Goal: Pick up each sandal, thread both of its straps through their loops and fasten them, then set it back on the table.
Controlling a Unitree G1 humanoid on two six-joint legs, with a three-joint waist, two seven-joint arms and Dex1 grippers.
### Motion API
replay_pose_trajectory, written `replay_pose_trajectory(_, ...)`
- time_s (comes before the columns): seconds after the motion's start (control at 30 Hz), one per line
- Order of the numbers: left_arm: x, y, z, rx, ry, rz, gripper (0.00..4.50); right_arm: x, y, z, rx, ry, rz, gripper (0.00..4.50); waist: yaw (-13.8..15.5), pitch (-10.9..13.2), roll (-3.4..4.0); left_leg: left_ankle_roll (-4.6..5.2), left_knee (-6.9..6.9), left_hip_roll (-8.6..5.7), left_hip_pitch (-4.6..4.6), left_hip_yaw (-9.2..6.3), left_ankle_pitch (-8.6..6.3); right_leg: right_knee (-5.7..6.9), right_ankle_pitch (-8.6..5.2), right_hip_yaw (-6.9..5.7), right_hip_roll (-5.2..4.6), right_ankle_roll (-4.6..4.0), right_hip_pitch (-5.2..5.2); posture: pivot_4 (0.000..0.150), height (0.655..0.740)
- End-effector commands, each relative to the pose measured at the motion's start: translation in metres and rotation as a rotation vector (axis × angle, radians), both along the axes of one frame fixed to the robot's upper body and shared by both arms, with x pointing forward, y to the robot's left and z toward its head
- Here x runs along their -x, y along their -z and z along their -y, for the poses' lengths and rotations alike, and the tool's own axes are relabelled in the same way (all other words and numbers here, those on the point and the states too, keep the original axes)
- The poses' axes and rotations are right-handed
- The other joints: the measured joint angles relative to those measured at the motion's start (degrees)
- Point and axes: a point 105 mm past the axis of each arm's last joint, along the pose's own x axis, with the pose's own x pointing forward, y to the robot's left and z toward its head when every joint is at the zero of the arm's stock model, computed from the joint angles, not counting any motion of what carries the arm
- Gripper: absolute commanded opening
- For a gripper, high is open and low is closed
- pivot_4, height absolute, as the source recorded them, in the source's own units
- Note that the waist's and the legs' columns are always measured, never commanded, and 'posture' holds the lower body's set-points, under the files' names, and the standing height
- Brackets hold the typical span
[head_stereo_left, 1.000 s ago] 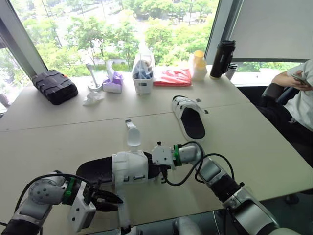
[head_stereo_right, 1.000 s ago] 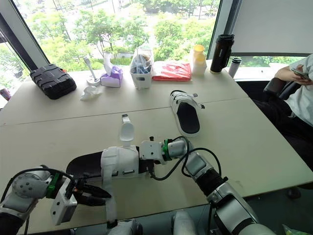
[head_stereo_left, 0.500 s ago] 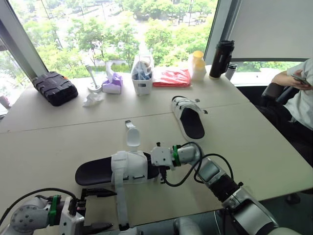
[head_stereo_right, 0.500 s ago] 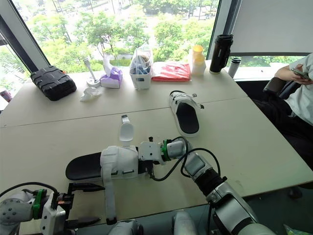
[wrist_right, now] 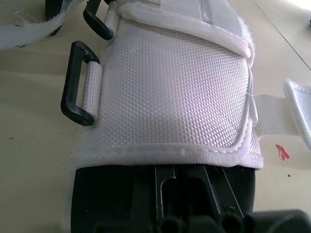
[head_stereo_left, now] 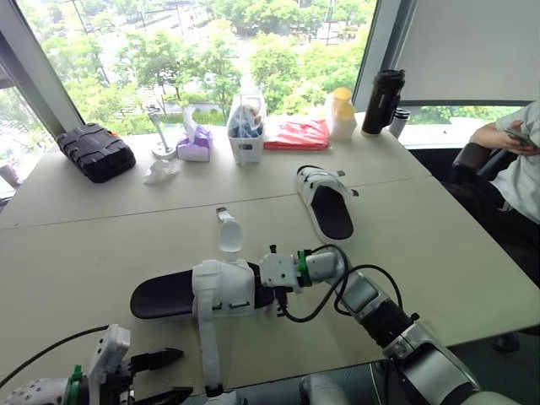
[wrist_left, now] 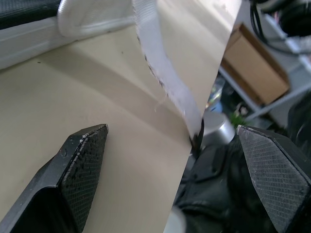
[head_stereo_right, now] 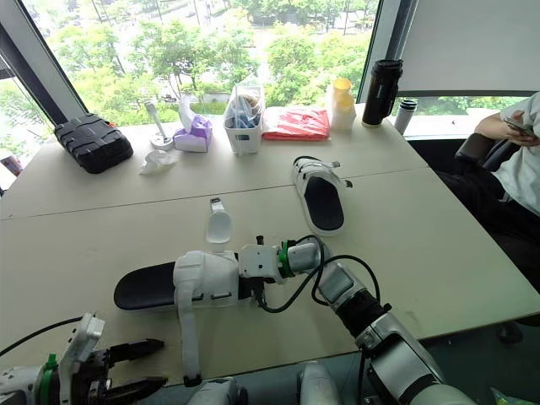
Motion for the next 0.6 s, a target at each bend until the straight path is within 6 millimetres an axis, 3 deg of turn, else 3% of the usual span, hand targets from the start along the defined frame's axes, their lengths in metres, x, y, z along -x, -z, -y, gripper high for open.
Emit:
replay_pose_trajectory(0.03, -0.005, 0.003, 0.010, 0.081, -0.044, -0.125, 4.45, 0.007, 0.026, 0.005, 0.097, 0.000, -0.058, 0.00, 0.04, -0.02, -0.04, 0.00, 0.01, -0.01, 0.01, 0.00, 0.00, 0.00, 0.00, -0.01, -0.01, -0.01, 0.01, 0.150, 0.7400)
replay_pose_trajectory(0.43, -0.010, 0.013, 0.052, 0.056, 0.126, -0.133, 4.45, 0.006, 0.025, 0.005, 0.093, 0.012, -0.057, 0.00, 0.13, -0.12, -0.01, -0.02, 0.01, -0.08, 0.05, -0.01, 0.00, -0.07, 0.12, -0.01, -0.03, -0.23, 0.11, 0.150, 0.7400)
replay_pose_trajectory(0.57, -0.010, 0.015, 0.057, 0.061, 0.152, -0.132, 4.45, 0.007, 0.025, 0.005, 0.091, 0.017, -0.058, 0.00, 0.13, -0.24, 0.11, -0.02, 0.01, -0.09, 0.06, 0.00, 0.00, -0.13, 0.10, 0.00, -0.04, -0.23, 0.15, 0.150, 0.7400)
replay_pose_trajectory(0.6, -0.009, 0.014, 0.058, 0.065, 0.158, -0.133, 3.91, 0.007, 0.024, 0.005, 0.090, 0.018, -0.059, 0.00, 0.10, -0.25, 0.11, -0.02, 0.01, -0.09, 0.05, -0.01, 0.00, -0.15, 0.10, 0.01, -0.05, -0.23, 0.15, 0.150, 0.7400)
